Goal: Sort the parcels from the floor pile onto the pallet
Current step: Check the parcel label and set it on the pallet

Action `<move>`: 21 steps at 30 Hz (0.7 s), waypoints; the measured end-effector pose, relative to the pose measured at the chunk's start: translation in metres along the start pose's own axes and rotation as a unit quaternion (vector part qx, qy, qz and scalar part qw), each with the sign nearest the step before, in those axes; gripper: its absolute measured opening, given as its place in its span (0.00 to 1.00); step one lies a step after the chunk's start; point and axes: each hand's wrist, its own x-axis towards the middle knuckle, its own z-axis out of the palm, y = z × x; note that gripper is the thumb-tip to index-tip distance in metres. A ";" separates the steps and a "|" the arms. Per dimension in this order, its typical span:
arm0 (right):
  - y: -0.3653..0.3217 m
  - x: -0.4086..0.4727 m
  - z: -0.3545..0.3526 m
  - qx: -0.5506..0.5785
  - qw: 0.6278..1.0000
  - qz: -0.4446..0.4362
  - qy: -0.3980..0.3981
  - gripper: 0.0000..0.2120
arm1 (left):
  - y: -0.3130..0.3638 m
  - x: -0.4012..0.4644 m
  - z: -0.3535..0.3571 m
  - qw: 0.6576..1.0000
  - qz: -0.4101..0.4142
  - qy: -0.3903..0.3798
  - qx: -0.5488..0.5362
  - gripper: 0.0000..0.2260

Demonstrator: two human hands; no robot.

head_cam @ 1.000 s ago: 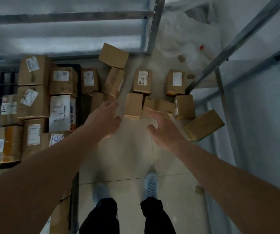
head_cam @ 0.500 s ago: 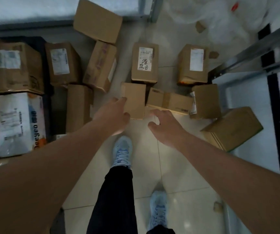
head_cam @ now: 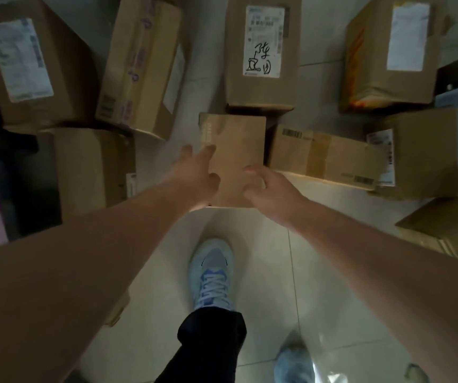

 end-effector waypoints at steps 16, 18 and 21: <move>-0.021 -0.041 -0.001 0.256 0.960 0.094 0.056 0.23 | 0.004 -0.059 -0.032 0.953 -0.042 0.026 -0.301 0.12; -0.032 -0.064 -0.012 0.285 0.952 0.091 0.056 0.24 | 0.012 -0.082 -0.052 0.931 -0.064 0.030 -0.358 0.16; -0.050 -0.108 -0.029 0.312 0.948 0.060 0.026 0.13 | 0.028 -0.122 -0.082 0.913 -0.061 0.032 -0.403 0.23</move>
